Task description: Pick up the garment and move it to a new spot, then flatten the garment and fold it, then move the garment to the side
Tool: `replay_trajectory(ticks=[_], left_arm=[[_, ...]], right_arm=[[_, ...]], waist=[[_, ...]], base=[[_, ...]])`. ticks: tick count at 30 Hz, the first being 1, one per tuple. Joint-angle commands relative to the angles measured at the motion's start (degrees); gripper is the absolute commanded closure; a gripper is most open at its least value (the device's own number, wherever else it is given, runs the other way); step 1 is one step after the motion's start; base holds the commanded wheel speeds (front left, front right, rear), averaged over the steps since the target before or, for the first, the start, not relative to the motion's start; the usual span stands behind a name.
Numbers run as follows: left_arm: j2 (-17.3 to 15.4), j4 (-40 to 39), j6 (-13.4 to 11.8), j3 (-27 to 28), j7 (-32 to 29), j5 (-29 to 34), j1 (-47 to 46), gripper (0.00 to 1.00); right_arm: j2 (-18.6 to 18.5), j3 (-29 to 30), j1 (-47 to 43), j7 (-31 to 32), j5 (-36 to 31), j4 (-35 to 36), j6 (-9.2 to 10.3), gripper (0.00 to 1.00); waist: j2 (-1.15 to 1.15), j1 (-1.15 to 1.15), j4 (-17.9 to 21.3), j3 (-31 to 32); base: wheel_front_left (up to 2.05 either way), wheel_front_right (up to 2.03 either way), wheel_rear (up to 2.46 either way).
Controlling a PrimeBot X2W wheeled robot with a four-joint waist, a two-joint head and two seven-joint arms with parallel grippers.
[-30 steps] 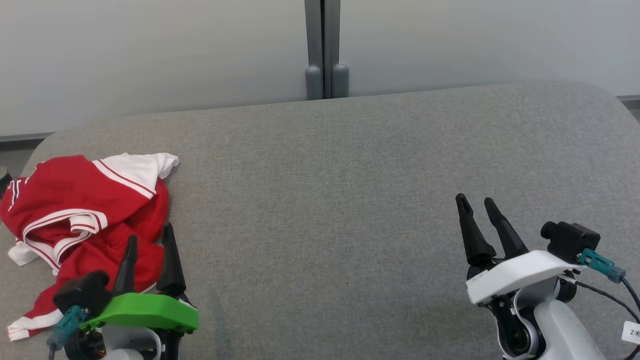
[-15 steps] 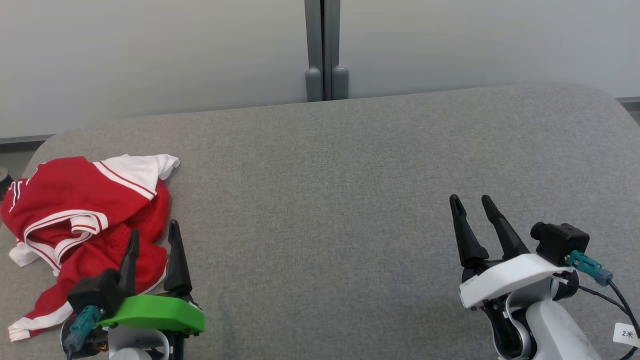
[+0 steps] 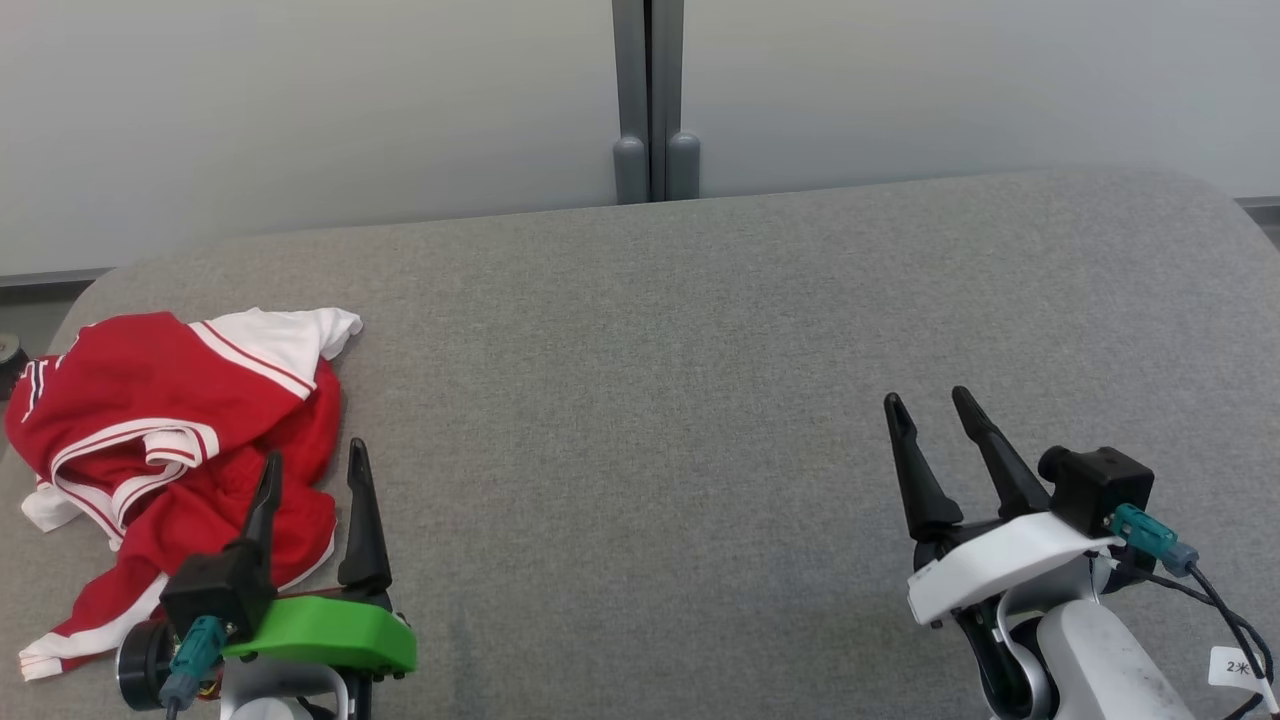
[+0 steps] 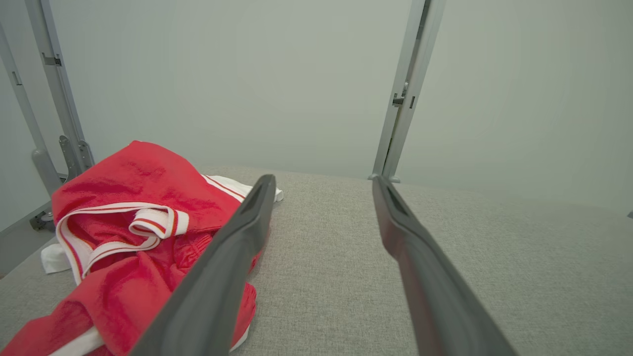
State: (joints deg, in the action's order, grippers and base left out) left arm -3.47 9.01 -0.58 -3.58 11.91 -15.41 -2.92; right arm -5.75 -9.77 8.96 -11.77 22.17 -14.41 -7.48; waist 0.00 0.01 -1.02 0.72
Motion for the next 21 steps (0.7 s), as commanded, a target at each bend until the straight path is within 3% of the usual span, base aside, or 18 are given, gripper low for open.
replay_trajectory(ticks=[1, 21], left_arm=[[-0.18, -0.41, -0.12, 0.12, 0.54, 1.58, 0.35, 0.00], [0.36, -1.78, 0.46, 0.77, 2.71, 9.24, 0.81, 0.00]], right_arm=[[-0.18, -0.28, 1.14, -0.72, -1.36, 0.12, -0.02, 0.00], [-0.14, -0.74, 1.41, -2.83, -9.09, 0.56, -0.02, 0.00]], waist=[[0.00, -0.01, 0.00, 0.00], [0.00, -0.01, -0.05, -0.04]], base=[[0.00, 0.00, 0.00], [0.00, 0.00, 0.00]])
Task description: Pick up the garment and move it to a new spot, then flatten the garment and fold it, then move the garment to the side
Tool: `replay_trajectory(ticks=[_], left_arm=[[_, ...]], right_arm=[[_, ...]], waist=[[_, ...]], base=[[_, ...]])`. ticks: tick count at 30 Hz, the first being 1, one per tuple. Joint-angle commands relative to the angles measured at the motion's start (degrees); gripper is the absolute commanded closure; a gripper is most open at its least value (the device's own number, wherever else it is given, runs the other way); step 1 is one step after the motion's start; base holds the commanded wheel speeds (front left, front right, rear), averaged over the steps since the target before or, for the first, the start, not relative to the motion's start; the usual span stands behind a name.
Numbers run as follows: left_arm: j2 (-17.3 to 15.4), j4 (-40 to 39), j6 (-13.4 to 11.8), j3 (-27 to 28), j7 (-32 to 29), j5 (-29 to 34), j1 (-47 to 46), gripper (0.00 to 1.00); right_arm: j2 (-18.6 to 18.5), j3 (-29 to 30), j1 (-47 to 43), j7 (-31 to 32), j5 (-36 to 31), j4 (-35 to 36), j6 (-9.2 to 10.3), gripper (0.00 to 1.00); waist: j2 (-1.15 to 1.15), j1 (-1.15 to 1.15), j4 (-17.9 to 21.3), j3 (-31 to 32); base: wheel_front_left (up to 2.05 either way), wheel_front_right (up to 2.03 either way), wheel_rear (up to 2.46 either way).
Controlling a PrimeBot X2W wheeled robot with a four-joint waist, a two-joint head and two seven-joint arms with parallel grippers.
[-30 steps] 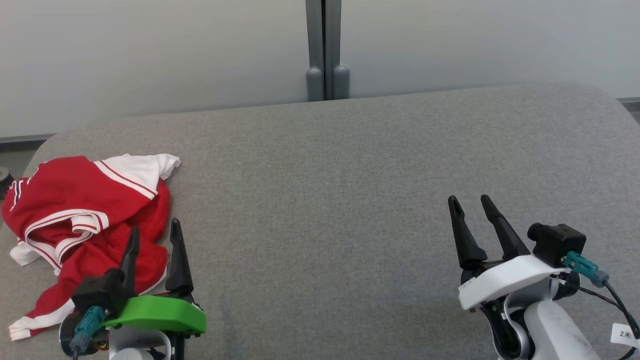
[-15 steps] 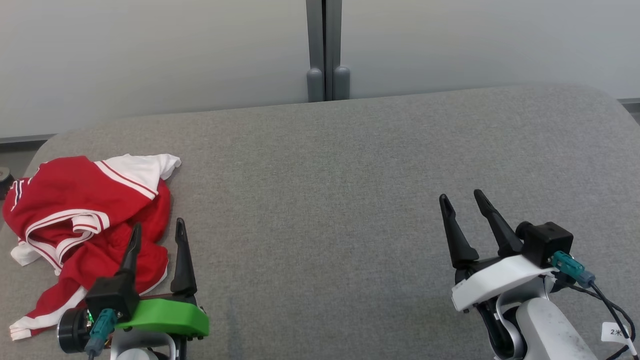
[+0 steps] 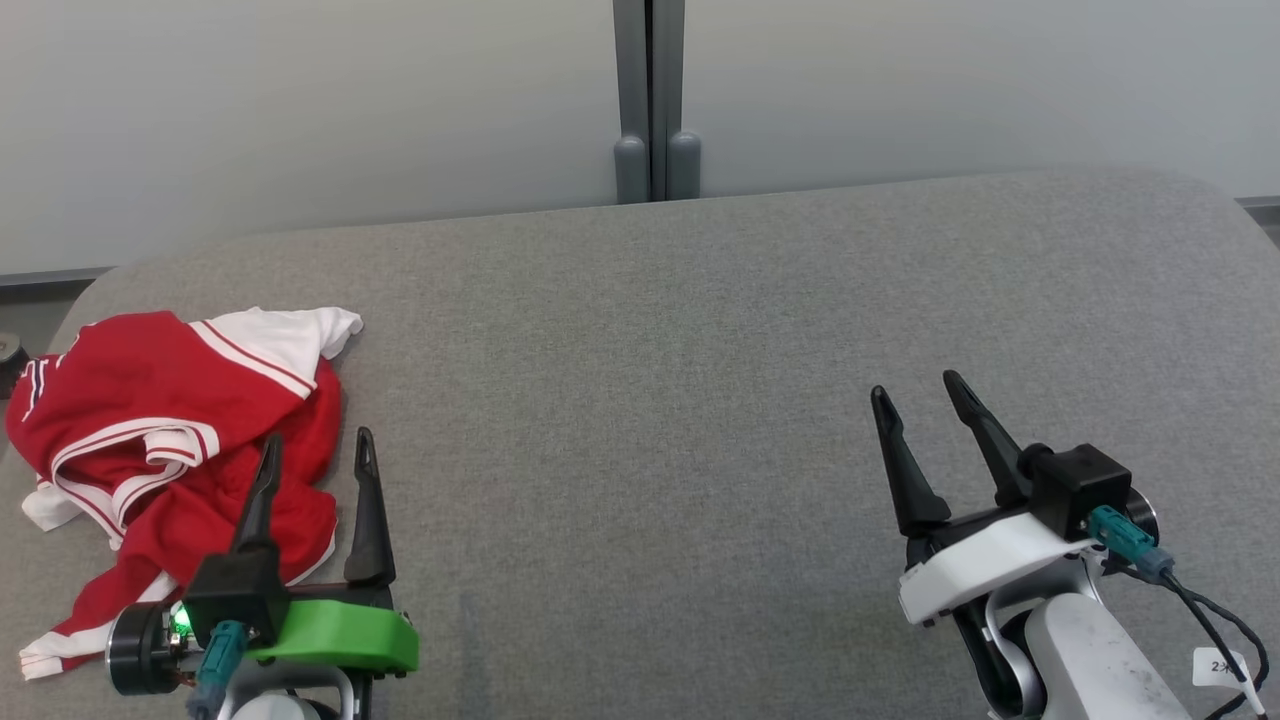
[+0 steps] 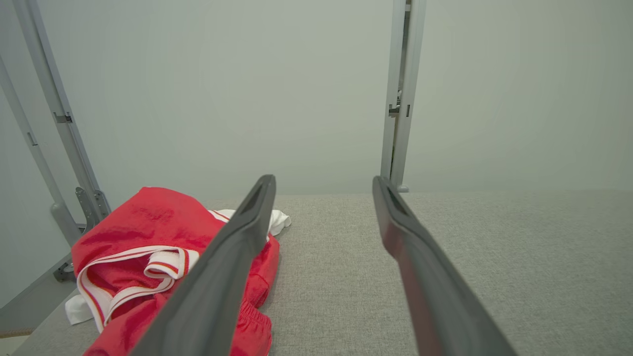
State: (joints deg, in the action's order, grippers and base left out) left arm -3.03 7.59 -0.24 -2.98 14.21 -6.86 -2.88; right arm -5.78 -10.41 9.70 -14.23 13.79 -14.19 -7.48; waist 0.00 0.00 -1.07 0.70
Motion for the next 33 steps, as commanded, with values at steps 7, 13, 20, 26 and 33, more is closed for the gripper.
replay_trajectory(ticks=[7, 13, 20, 26, 33], left_arm=[[0.04, -0.25, 0.26, 0.13, 1.15, 3.25, 0.87, 0.00], [0.09, 0.12, 0.64, 0.28, 1.03, 2.81, 0.83, 0.00], [0.10, 0.67, 0.81, 0.29, 1.03, 2.39, 0.65, 0.00], [0.10, 0.98, 0.62, 0.06, 1.03, 1.99, 0.59, 0.00], [0.10, 1.02, 0.38, 0.08, 1.03, 1.49, 0.43, 0.00]], right_arm=[[0.11, -0.04, 0.89, -1.11, -3.23, 0.56, -0.02, 0.00], [0.35, 0.26, 0.82, -1.00, -3.02, 0.70, -0.02, 0.00], [0.53, 0.51, 0.66, -1.00, -2.83, 0.82, -0.02, 0.00], [0.56, 0.58, 0.38, -1.00, -2.66, 0.93, -0.01, 0.00], [0.59, 0.50, 0.28, -1.00, -2.49, 1.01, -0.01, 0.00]], waist=[[0.00, 0.00, 0.07, -0.05], [0.00, 0.00, 0.20, 0.01], [0.00, 0.00, 0.21, -0.02], [0.00, 0.00, 0.06, -0.01], [0.00, 0.00, -0.35, -0.07]], base=[[0.00, 0.00, 0.00], [0.00, 0.00, 0.00], [0.00, 0.00, 0.00], [0.00, 0.00, 0.00], [0.00, 0.00, 0.00]])
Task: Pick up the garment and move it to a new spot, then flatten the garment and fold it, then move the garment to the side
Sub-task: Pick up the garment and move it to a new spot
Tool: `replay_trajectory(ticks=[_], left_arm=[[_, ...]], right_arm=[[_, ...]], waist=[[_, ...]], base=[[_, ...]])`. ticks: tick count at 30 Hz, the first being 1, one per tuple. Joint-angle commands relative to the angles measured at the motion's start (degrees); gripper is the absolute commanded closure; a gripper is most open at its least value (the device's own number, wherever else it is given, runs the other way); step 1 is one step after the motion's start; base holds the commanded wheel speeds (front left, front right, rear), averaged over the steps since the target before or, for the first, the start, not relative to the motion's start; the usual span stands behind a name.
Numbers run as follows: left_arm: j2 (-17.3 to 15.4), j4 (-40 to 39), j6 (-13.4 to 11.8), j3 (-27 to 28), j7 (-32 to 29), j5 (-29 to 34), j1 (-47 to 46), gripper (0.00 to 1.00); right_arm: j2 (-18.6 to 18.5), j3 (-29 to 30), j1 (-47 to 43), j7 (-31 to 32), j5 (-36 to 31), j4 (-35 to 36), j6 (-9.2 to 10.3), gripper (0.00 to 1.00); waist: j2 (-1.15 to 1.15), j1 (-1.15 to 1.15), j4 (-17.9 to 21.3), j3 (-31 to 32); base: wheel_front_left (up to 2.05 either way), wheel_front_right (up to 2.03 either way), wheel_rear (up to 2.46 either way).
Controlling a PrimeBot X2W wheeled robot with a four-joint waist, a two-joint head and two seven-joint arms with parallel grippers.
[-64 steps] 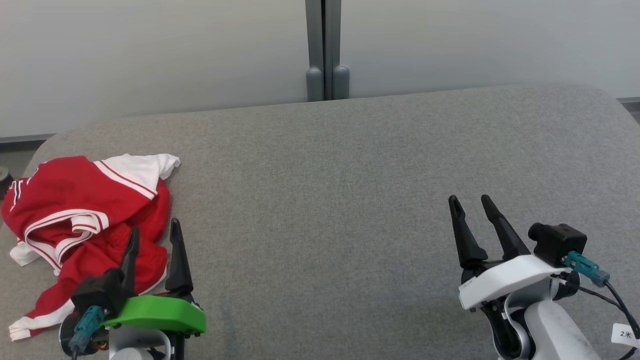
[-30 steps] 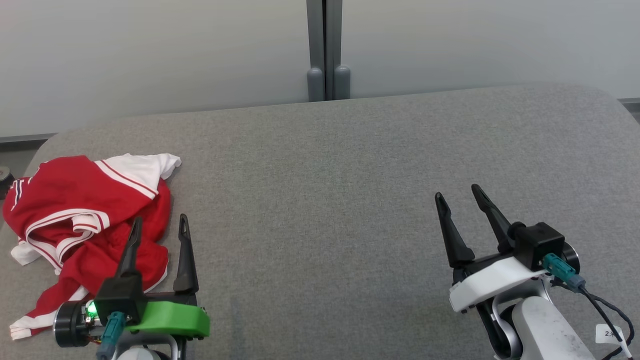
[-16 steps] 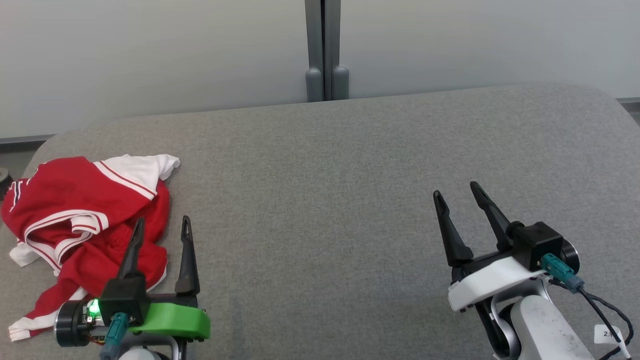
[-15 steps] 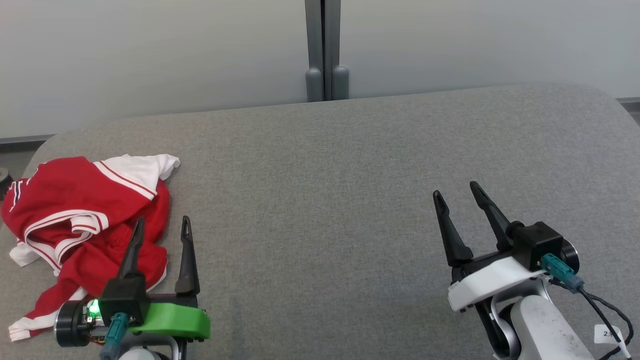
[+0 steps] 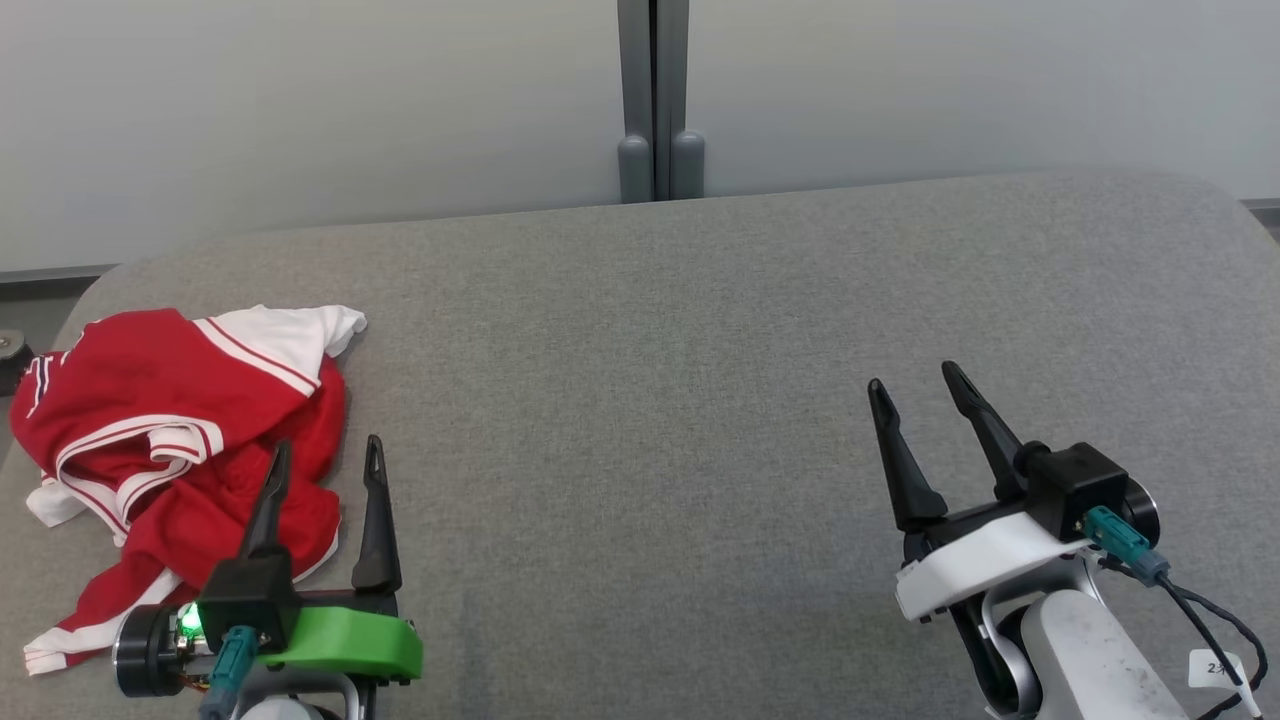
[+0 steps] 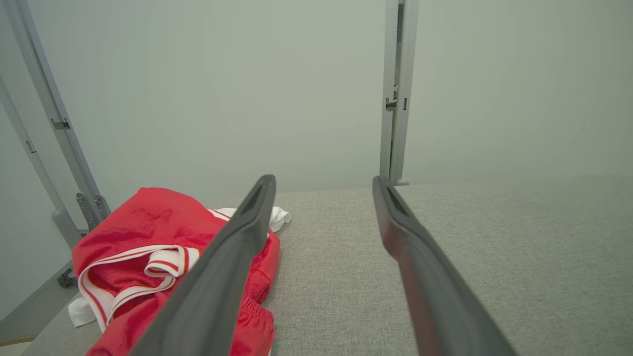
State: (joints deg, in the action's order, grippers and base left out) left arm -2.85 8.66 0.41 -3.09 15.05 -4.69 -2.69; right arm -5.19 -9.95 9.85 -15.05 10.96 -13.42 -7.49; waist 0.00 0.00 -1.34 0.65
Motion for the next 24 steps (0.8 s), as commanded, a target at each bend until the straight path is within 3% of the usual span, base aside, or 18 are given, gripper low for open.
replay_trajectory(ticks=[1, 12, 24], left_arm=[[-0.07, -0.14, -0.29, 0.23, 0.20, -0.78, 0.14, 0.00], [-0.11, 0.23, -0.89, 1.73, 0.18, -4.17, 0.13, 0.00], [-0.12, 1.50, -1.24, 3.05, 0.12, -4.38, 0.77, 0.00]], right_arm=[[0.04, -0.02, 0.08, -0.19, 0.43, 0.32, 0.00, 0.00], [0.56, -1.60, -0.66, -0.18, 2.28, 0.64, 0.00, 0.00], [1.01, -3.22, -1.27, -0.18, 3.71, 0.50, 0.00, 0.00]], waist=[[0.00, 0.00, -0.26, -0.08], [0.00, 0.00, -5.19, -0.25], [0.00, 0.00, -16.88, -0.62]], base=[[0.00, 0.00, 0.00], [0.00, 0.00, 0.00], [0.00, 0.00, 0.00]])
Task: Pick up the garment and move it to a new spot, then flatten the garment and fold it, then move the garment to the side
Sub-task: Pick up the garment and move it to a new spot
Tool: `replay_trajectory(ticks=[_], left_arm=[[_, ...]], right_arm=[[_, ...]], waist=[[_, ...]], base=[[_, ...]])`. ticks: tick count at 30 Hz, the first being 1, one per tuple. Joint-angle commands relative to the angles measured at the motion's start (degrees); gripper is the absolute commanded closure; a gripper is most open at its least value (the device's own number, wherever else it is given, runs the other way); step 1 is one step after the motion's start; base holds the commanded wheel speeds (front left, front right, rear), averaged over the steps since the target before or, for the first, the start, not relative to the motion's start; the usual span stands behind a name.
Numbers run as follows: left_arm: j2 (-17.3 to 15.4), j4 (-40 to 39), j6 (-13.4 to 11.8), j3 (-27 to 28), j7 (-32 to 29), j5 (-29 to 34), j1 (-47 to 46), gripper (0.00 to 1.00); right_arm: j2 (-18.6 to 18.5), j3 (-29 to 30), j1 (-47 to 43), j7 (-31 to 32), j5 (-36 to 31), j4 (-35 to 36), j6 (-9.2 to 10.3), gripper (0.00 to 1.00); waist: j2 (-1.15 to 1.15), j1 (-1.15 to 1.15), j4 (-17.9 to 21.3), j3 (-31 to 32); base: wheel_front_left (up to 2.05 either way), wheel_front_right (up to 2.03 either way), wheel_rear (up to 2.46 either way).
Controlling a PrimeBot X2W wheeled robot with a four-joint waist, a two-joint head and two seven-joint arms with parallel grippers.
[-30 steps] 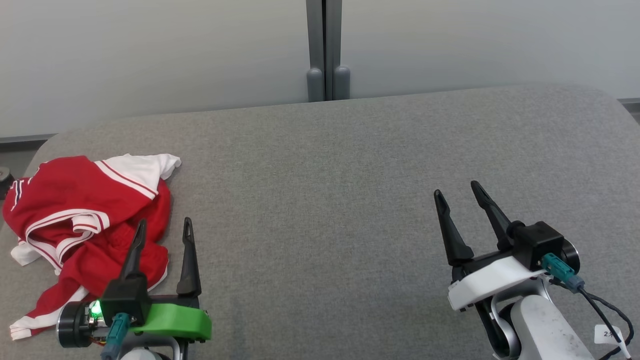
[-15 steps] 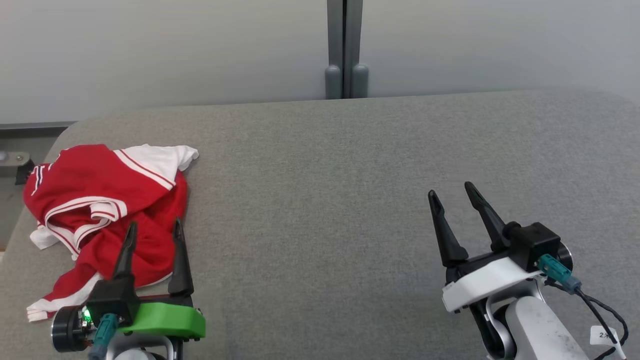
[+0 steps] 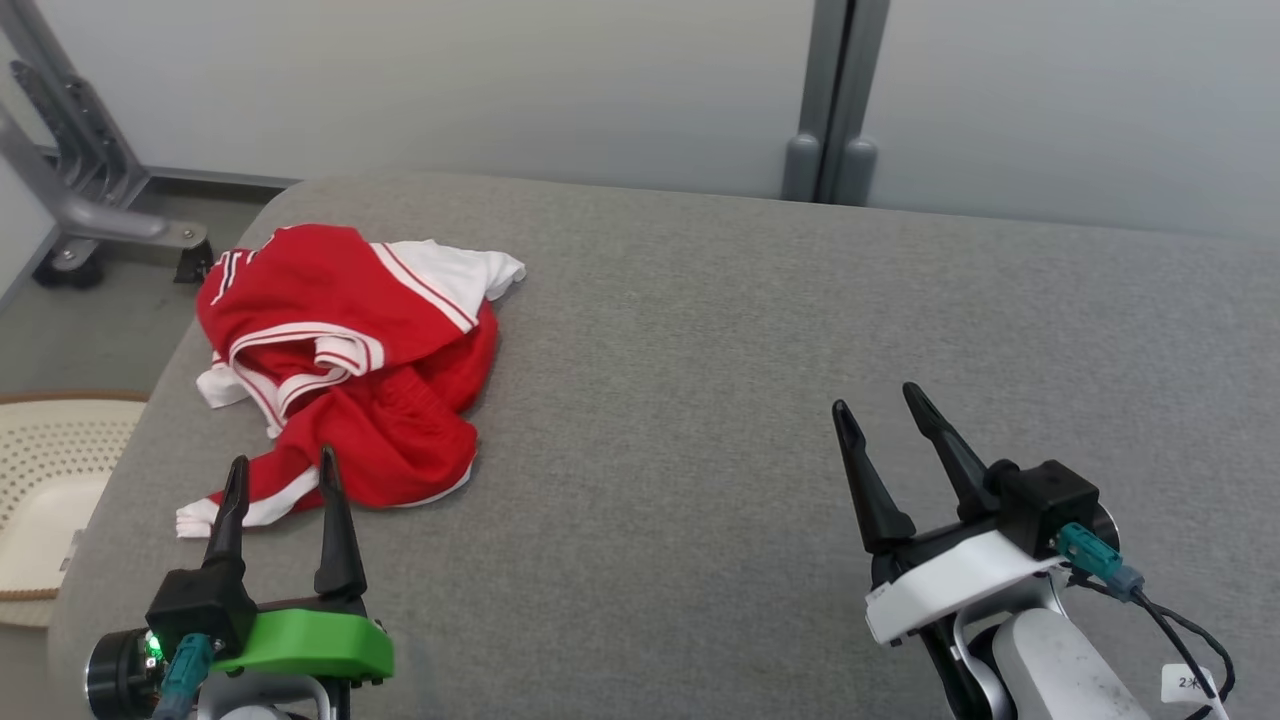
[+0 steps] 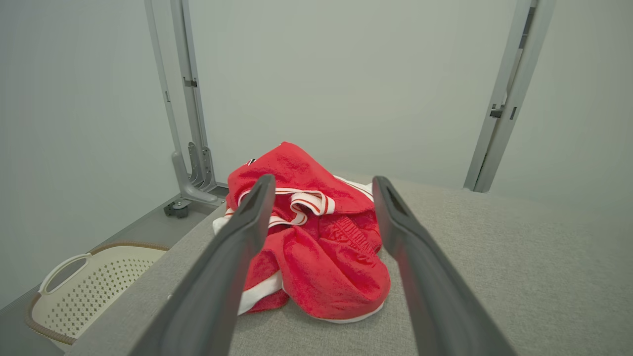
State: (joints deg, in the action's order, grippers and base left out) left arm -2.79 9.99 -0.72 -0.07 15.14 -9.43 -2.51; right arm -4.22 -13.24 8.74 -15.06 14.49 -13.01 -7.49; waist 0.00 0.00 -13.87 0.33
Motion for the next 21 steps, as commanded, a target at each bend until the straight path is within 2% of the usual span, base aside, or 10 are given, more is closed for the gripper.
replay_trajectory(ticks=[1, 6, 10, 21], left_arm=[[-0.18, 0.22, -0.21, 0.30, 0.02, 0.33, 0.63, 0.00], [-0.18, 0.65, -0.35, 0.90, 0.03, -0.51, 0.85, 0.00], [-0.17, 0.91, -0.31, 1.49, 0.02, -1.57, 1.27, 0.00], [-0.16, 1.64, 0.07, 2.36, 0.02, -2.61, 0.91, 0.00]], right_arm=[[0.07, -0.18, -0.03, -0.17, 0.32, 0.16, 0.00, 0.00], [0.08, -0.73, 0.07, -0.17, 0.73, 0.43, 0.00, 0.00], [0.11, -1.73, 0.29, -0.17, 0.97, 0.06, 0.00, 0.00], [-0.18, -3.19, 0.52, -0.17, 1.31, -0.21, 0.00, 0.00]], waist=[[0.00, 0.00, -5.11, -0.39], [0.00, 0.00, -9.31, -0.61], [0.00, 0.00, -10.98, -0.40], [0.00, 0.00, -10.54, 0.01]], base=[[0.00, 0.00, 0.00], [0.00, 0.00, 0.00], [0.00, 0.00, 0.00], [0.00, 0.00, 0.00]])
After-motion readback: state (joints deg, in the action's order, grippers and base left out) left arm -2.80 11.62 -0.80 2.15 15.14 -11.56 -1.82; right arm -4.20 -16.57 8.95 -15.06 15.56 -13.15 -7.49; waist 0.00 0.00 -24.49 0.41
